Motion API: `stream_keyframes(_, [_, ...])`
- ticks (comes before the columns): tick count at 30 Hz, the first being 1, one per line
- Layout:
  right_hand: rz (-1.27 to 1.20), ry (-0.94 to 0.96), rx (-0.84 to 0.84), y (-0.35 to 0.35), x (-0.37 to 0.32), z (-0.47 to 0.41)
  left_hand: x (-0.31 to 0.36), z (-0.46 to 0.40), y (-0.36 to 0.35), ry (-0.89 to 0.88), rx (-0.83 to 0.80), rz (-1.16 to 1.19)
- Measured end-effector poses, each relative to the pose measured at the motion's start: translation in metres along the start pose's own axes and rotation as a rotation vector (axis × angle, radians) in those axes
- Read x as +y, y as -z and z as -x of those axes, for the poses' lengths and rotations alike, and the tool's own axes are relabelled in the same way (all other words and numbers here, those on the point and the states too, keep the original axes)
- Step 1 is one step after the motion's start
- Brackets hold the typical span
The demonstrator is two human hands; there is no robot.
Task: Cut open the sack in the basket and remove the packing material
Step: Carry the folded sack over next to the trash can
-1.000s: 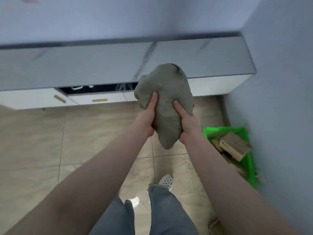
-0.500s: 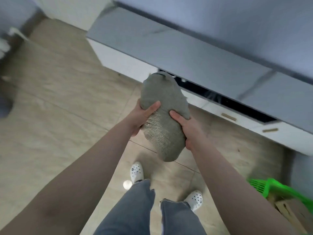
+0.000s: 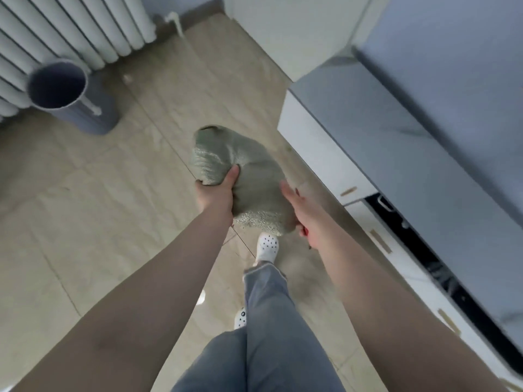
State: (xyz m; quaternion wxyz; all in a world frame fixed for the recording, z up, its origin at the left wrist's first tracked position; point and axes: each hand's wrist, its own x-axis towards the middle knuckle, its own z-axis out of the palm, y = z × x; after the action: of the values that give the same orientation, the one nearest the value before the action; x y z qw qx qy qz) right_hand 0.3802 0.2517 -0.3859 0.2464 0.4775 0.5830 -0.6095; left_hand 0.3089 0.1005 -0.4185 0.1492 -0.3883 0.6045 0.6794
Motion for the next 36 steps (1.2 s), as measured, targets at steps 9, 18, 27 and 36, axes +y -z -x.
stream_keyframes(9, [-0.295, 0.061, -0.136, -0.102, -0.15, -0.099, 0.101, -0.131, -0.029, 0.138, -0.047, 0.09])
stream_keyframes(18, [-0.277, 0.061, -0.23, -0.225, -0.292, -0.164, 0.226, -0.266, -0.018, 0.101, -0.075, 0.253])
stream_keyframes(27, [-0.303, 0.015, -0.249, -0.345, -0.431, -0.246, 0.358, -0.426, -0.026, 0.149, -0.128, 0.279])
stream_keyframes(36, [-0.256, -0.027, -0.285, -0.414, -0.576, -0.353, 0.463, -0.562, -0.077, 0.181, -0.069, 0.289])
